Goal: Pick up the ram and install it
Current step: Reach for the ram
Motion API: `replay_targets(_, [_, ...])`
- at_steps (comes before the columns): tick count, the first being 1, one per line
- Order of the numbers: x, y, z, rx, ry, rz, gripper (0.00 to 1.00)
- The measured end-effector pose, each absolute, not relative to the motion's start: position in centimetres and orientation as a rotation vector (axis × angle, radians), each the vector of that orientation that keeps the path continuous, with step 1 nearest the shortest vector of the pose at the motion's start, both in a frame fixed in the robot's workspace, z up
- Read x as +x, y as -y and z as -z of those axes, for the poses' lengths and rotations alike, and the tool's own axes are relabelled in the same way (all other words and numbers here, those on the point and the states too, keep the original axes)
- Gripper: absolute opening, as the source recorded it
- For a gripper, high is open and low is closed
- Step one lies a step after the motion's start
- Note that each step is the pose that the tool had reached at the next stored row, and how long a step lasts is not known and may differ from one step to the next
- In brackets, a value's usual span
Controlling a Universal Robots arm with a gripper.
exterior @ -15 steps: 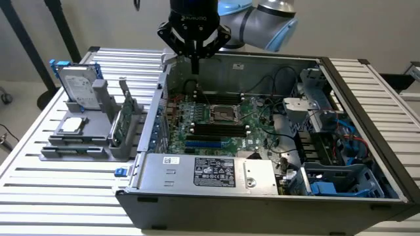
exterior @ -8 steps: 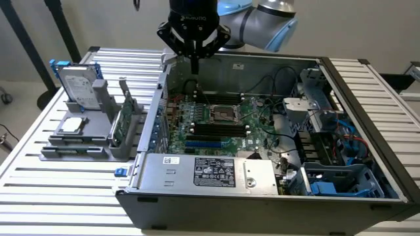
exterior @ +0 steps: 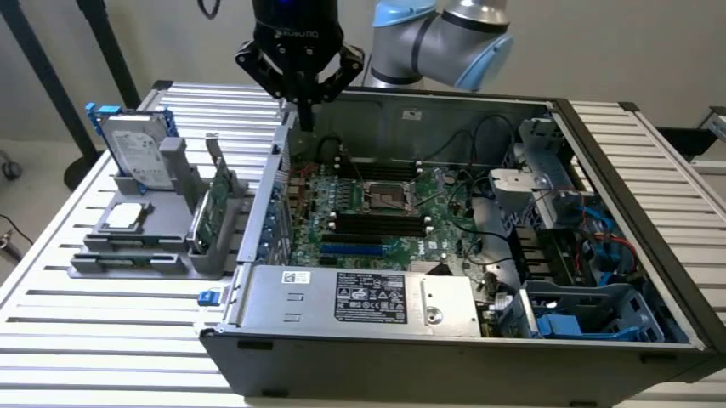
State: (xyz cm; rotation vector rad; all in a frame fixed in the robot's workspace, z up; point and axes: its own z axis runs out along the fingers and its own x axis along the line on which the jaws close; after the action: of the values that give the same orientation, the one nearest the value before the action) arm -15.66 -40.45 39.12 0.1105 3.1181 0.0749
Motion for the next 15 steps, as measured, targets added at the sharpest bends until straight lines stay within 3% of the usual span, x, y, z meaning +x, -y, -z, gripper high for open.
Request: replay_targets(15, [-22.5,41.5,-38.0,0.11,-3.118,-0.075,0.11])
